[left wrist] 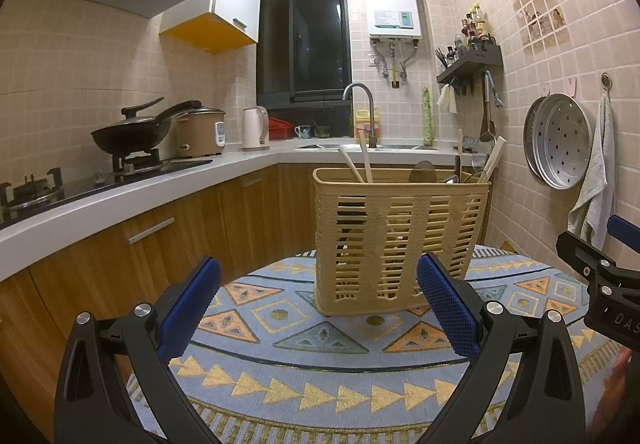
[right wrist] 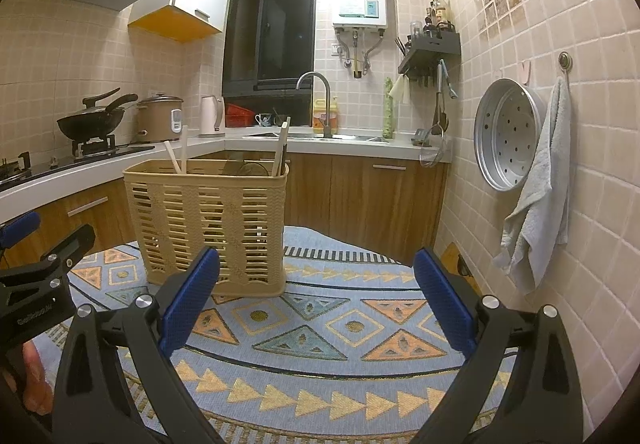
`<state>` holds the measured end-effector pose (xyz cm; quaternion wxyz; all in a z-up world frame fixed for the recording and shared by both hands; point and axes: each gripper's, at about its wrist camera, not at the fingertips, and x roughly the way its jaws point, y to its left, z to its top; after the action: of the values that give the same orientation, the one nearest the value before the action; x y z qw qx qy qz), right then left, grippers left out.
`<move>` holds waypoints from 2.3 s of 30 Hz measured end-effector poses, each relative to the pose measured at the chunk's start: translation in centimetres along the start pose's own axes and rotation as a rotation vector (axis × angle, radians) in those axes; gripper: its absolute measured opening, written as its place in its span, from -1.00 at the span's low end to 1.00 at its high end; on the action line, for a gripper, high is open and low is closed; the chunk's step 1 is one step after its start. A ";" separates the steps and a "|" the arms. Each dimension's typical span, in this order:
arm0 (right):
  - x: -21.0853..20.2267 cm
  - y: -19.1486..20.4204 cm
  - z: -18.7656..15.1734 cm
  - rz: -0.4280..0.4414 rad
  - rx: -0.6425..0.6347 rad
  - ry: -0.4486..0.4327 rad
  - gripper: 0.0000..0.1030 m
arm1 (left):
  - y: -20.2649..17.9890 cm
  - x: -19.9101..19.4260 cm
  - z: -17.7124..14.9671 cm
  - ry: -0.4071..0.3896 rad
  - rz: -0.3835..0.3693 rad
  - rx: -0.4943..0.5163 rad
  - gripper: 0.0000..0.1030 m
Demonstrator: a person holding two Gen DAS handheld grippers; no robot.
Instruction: Organize utensils
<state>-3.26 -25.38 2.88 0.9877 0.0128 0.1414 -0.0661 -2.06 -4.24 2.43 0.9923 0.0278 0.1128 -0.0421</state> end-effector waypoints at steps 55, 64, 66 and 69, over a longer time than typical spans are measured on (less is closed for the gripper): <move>0.9 0.4 -0.3 -0.034 -0.010 0.036 0.81 | -0.2 0.5 -0.2 0.018 0.036 0.020 0.85; 0.9 0.6 -0.4 -0.034 -0.012 0.036 0.81 | -0.2 0.5 -0.2 0.018 0.033 0.020 0.85; 0.9 0.6 -0.4 -0.035 -0.014 0.036 0.81 | -0.1 0.6 -0.2 0.021 0.028 0.021 0.85; 0.8 0.6 -0.3 -0.033 -0.016 0.034 0.81 | -0.2 0.6 -0.3 0.020 0.026 0.025 0.85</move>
<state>-2.49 -24.83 2.32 0.9840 0.0037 0.1590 -0.0808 -1.54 -4.42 1.96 0.9912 0.0423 0.1218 -0.0303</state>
